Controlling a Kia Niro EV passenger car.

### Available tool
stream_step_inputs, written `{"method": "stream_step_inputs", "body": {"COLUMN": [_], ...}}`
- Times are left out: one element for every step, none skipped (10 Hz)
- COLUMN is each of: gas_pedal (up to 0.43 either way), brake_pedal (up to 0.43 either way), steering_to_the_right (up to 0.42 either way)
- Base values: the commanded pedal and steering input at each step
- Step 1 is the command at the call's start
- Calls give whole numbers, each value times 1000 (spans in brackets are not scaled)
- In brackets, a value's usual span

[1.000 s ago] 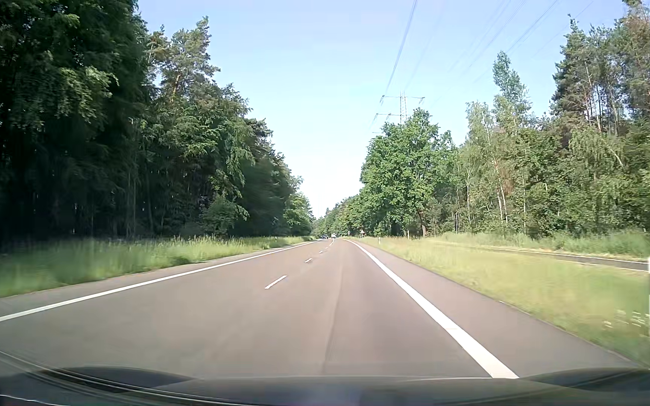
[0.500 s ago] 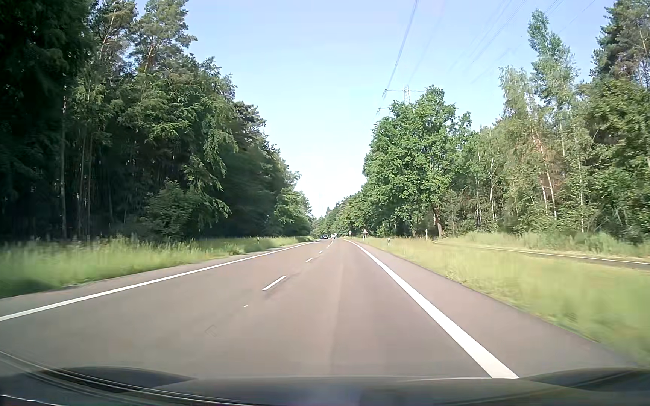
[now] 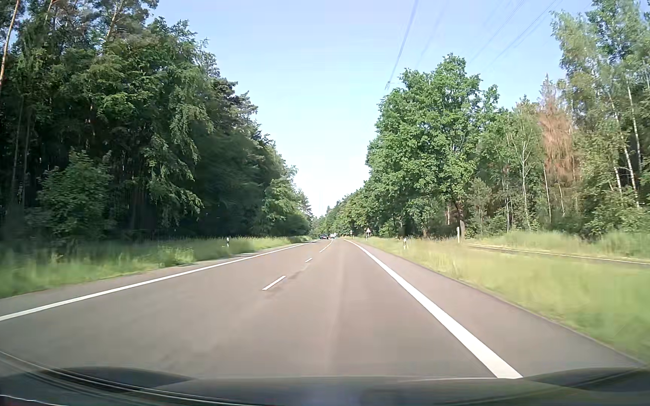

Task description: Follow the waypoints while adhering to traffic rules and regulations

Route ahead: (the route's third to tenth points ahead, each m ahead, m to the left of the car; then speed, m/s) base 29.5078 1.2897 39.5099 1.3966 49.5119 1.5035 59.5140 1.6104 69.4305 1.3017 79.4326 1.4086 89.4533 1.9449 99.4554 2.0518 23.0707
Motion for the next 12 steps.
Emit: {"method": "stream_step_inputs", "body": {"gas_pedal": [189,189,189,189,189,177,169,157,150,130,118,110], "brake_pedal": [30,30,37,30,30,24,30,30,30,30,30,30], "steering_to_the_right": [-1,-1,-1,-1,-1,-1,-1,-1,-1,-1,-1,-1]}}
